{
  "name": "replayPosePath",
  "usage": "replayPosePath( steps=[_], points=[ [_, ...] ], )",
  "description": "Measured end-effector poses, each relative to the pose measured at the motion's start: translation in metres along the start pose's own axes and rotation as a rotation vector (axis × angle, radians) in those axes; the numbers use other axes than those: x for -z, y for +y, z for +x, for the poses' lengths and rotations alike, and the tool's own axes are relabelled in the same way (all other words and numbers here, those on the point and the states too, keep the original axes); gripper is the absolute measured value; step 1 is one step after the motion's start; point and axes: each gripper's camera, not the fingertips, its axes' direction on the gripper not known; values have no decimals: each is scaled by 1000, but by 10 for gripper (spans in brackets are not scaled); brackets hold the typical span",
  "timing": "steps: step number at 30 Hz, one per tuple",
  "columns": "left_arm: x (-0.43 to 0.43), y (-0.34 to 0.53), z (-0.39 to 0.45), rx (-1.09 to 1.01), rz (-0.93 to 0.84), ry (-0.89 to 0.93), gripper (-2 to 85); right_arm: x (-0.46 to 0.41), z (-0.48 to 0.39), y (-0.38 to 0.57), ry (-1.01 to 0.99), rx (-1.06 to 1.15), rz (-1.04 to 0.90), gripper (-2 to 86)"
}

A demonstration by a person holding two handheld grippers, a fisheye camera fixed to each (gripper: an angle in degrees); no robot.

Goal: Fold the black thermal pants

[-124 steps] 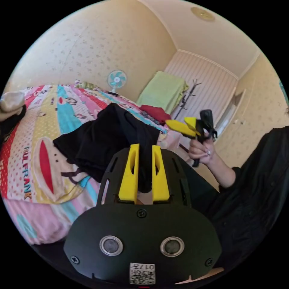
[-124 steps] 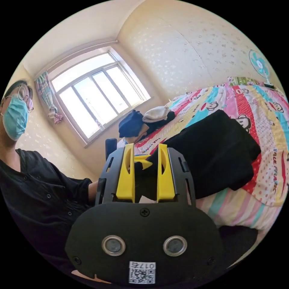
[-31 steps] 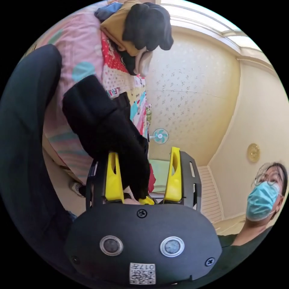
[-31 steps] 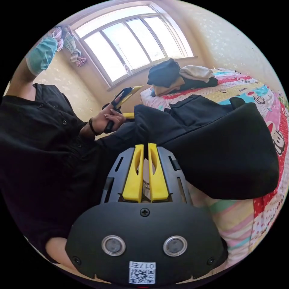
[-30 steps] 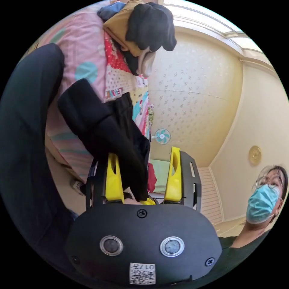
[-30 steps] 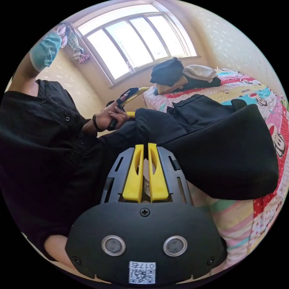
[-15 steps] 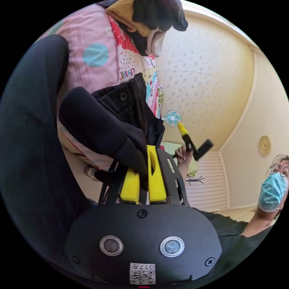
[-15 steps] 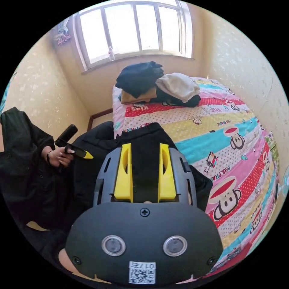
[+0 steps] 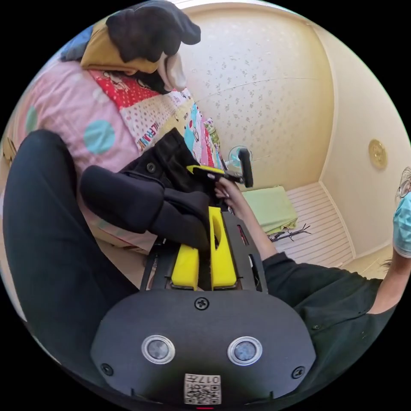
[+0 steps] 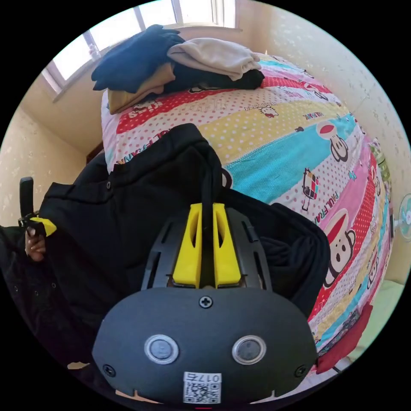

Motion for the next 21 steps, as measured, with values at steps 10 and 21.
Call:
replayPosePath(
  steps=[10, 21],
  points=[
    [82, 0, 63, -376, 69, -199, 25, 235, -108, 171, 204, -229, 733, 40],
    [185, 50, 297, -1015, 572, -233, 28, 413, -252, 258, 488, -244, 1428, 36]
  ],
)
